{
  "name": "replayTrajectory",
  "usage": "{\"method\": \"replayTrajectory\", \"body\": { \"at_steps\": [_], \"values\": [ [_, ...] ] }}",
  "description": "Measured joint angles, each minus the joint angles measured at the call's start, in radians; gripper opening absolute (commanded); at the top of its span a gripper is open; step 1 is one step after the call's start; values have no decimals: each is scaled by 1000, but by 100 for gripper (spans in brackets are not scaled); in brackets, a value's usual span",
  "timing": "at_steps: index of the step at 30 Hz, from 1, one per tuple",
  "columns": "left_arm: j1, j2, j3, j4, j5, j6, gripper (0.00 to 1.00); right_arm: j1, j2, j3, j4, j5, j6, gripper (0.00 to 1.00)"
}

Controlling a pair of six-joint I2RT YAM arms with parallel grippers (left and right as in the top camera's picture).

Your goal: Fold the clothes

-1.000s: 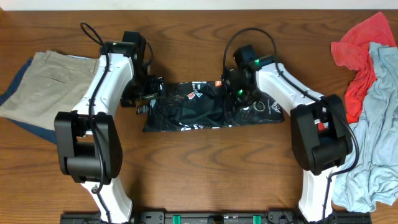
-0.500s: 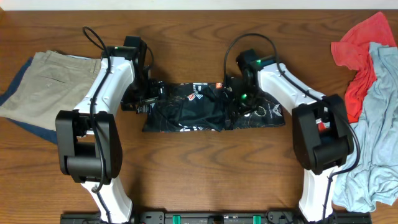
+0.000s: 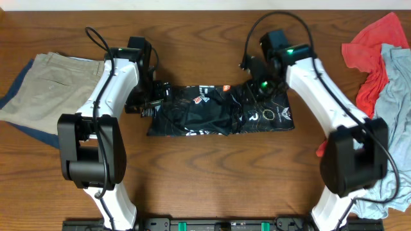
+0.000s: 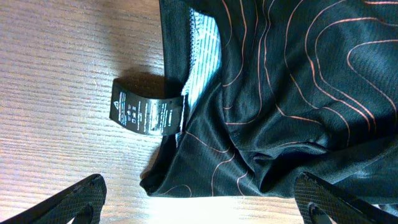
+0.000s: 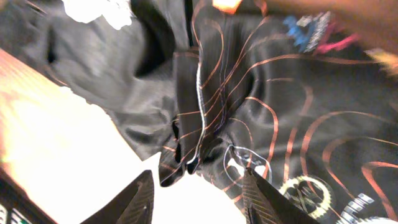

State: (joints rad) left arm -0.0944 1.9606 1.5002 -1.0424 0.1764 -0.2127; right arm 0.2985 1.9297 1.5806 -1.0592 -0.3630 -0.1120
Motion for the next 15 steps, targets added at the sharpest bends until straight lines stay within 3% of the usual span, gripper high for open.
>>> {"method": "replayTrajectory", "body": {
  "at_steps": [15],
  "values": [
    [0, 121, 0, 52, 76, 58, 98, -2, -21, 11, -79, 122, 94, 44]
  ]
}}
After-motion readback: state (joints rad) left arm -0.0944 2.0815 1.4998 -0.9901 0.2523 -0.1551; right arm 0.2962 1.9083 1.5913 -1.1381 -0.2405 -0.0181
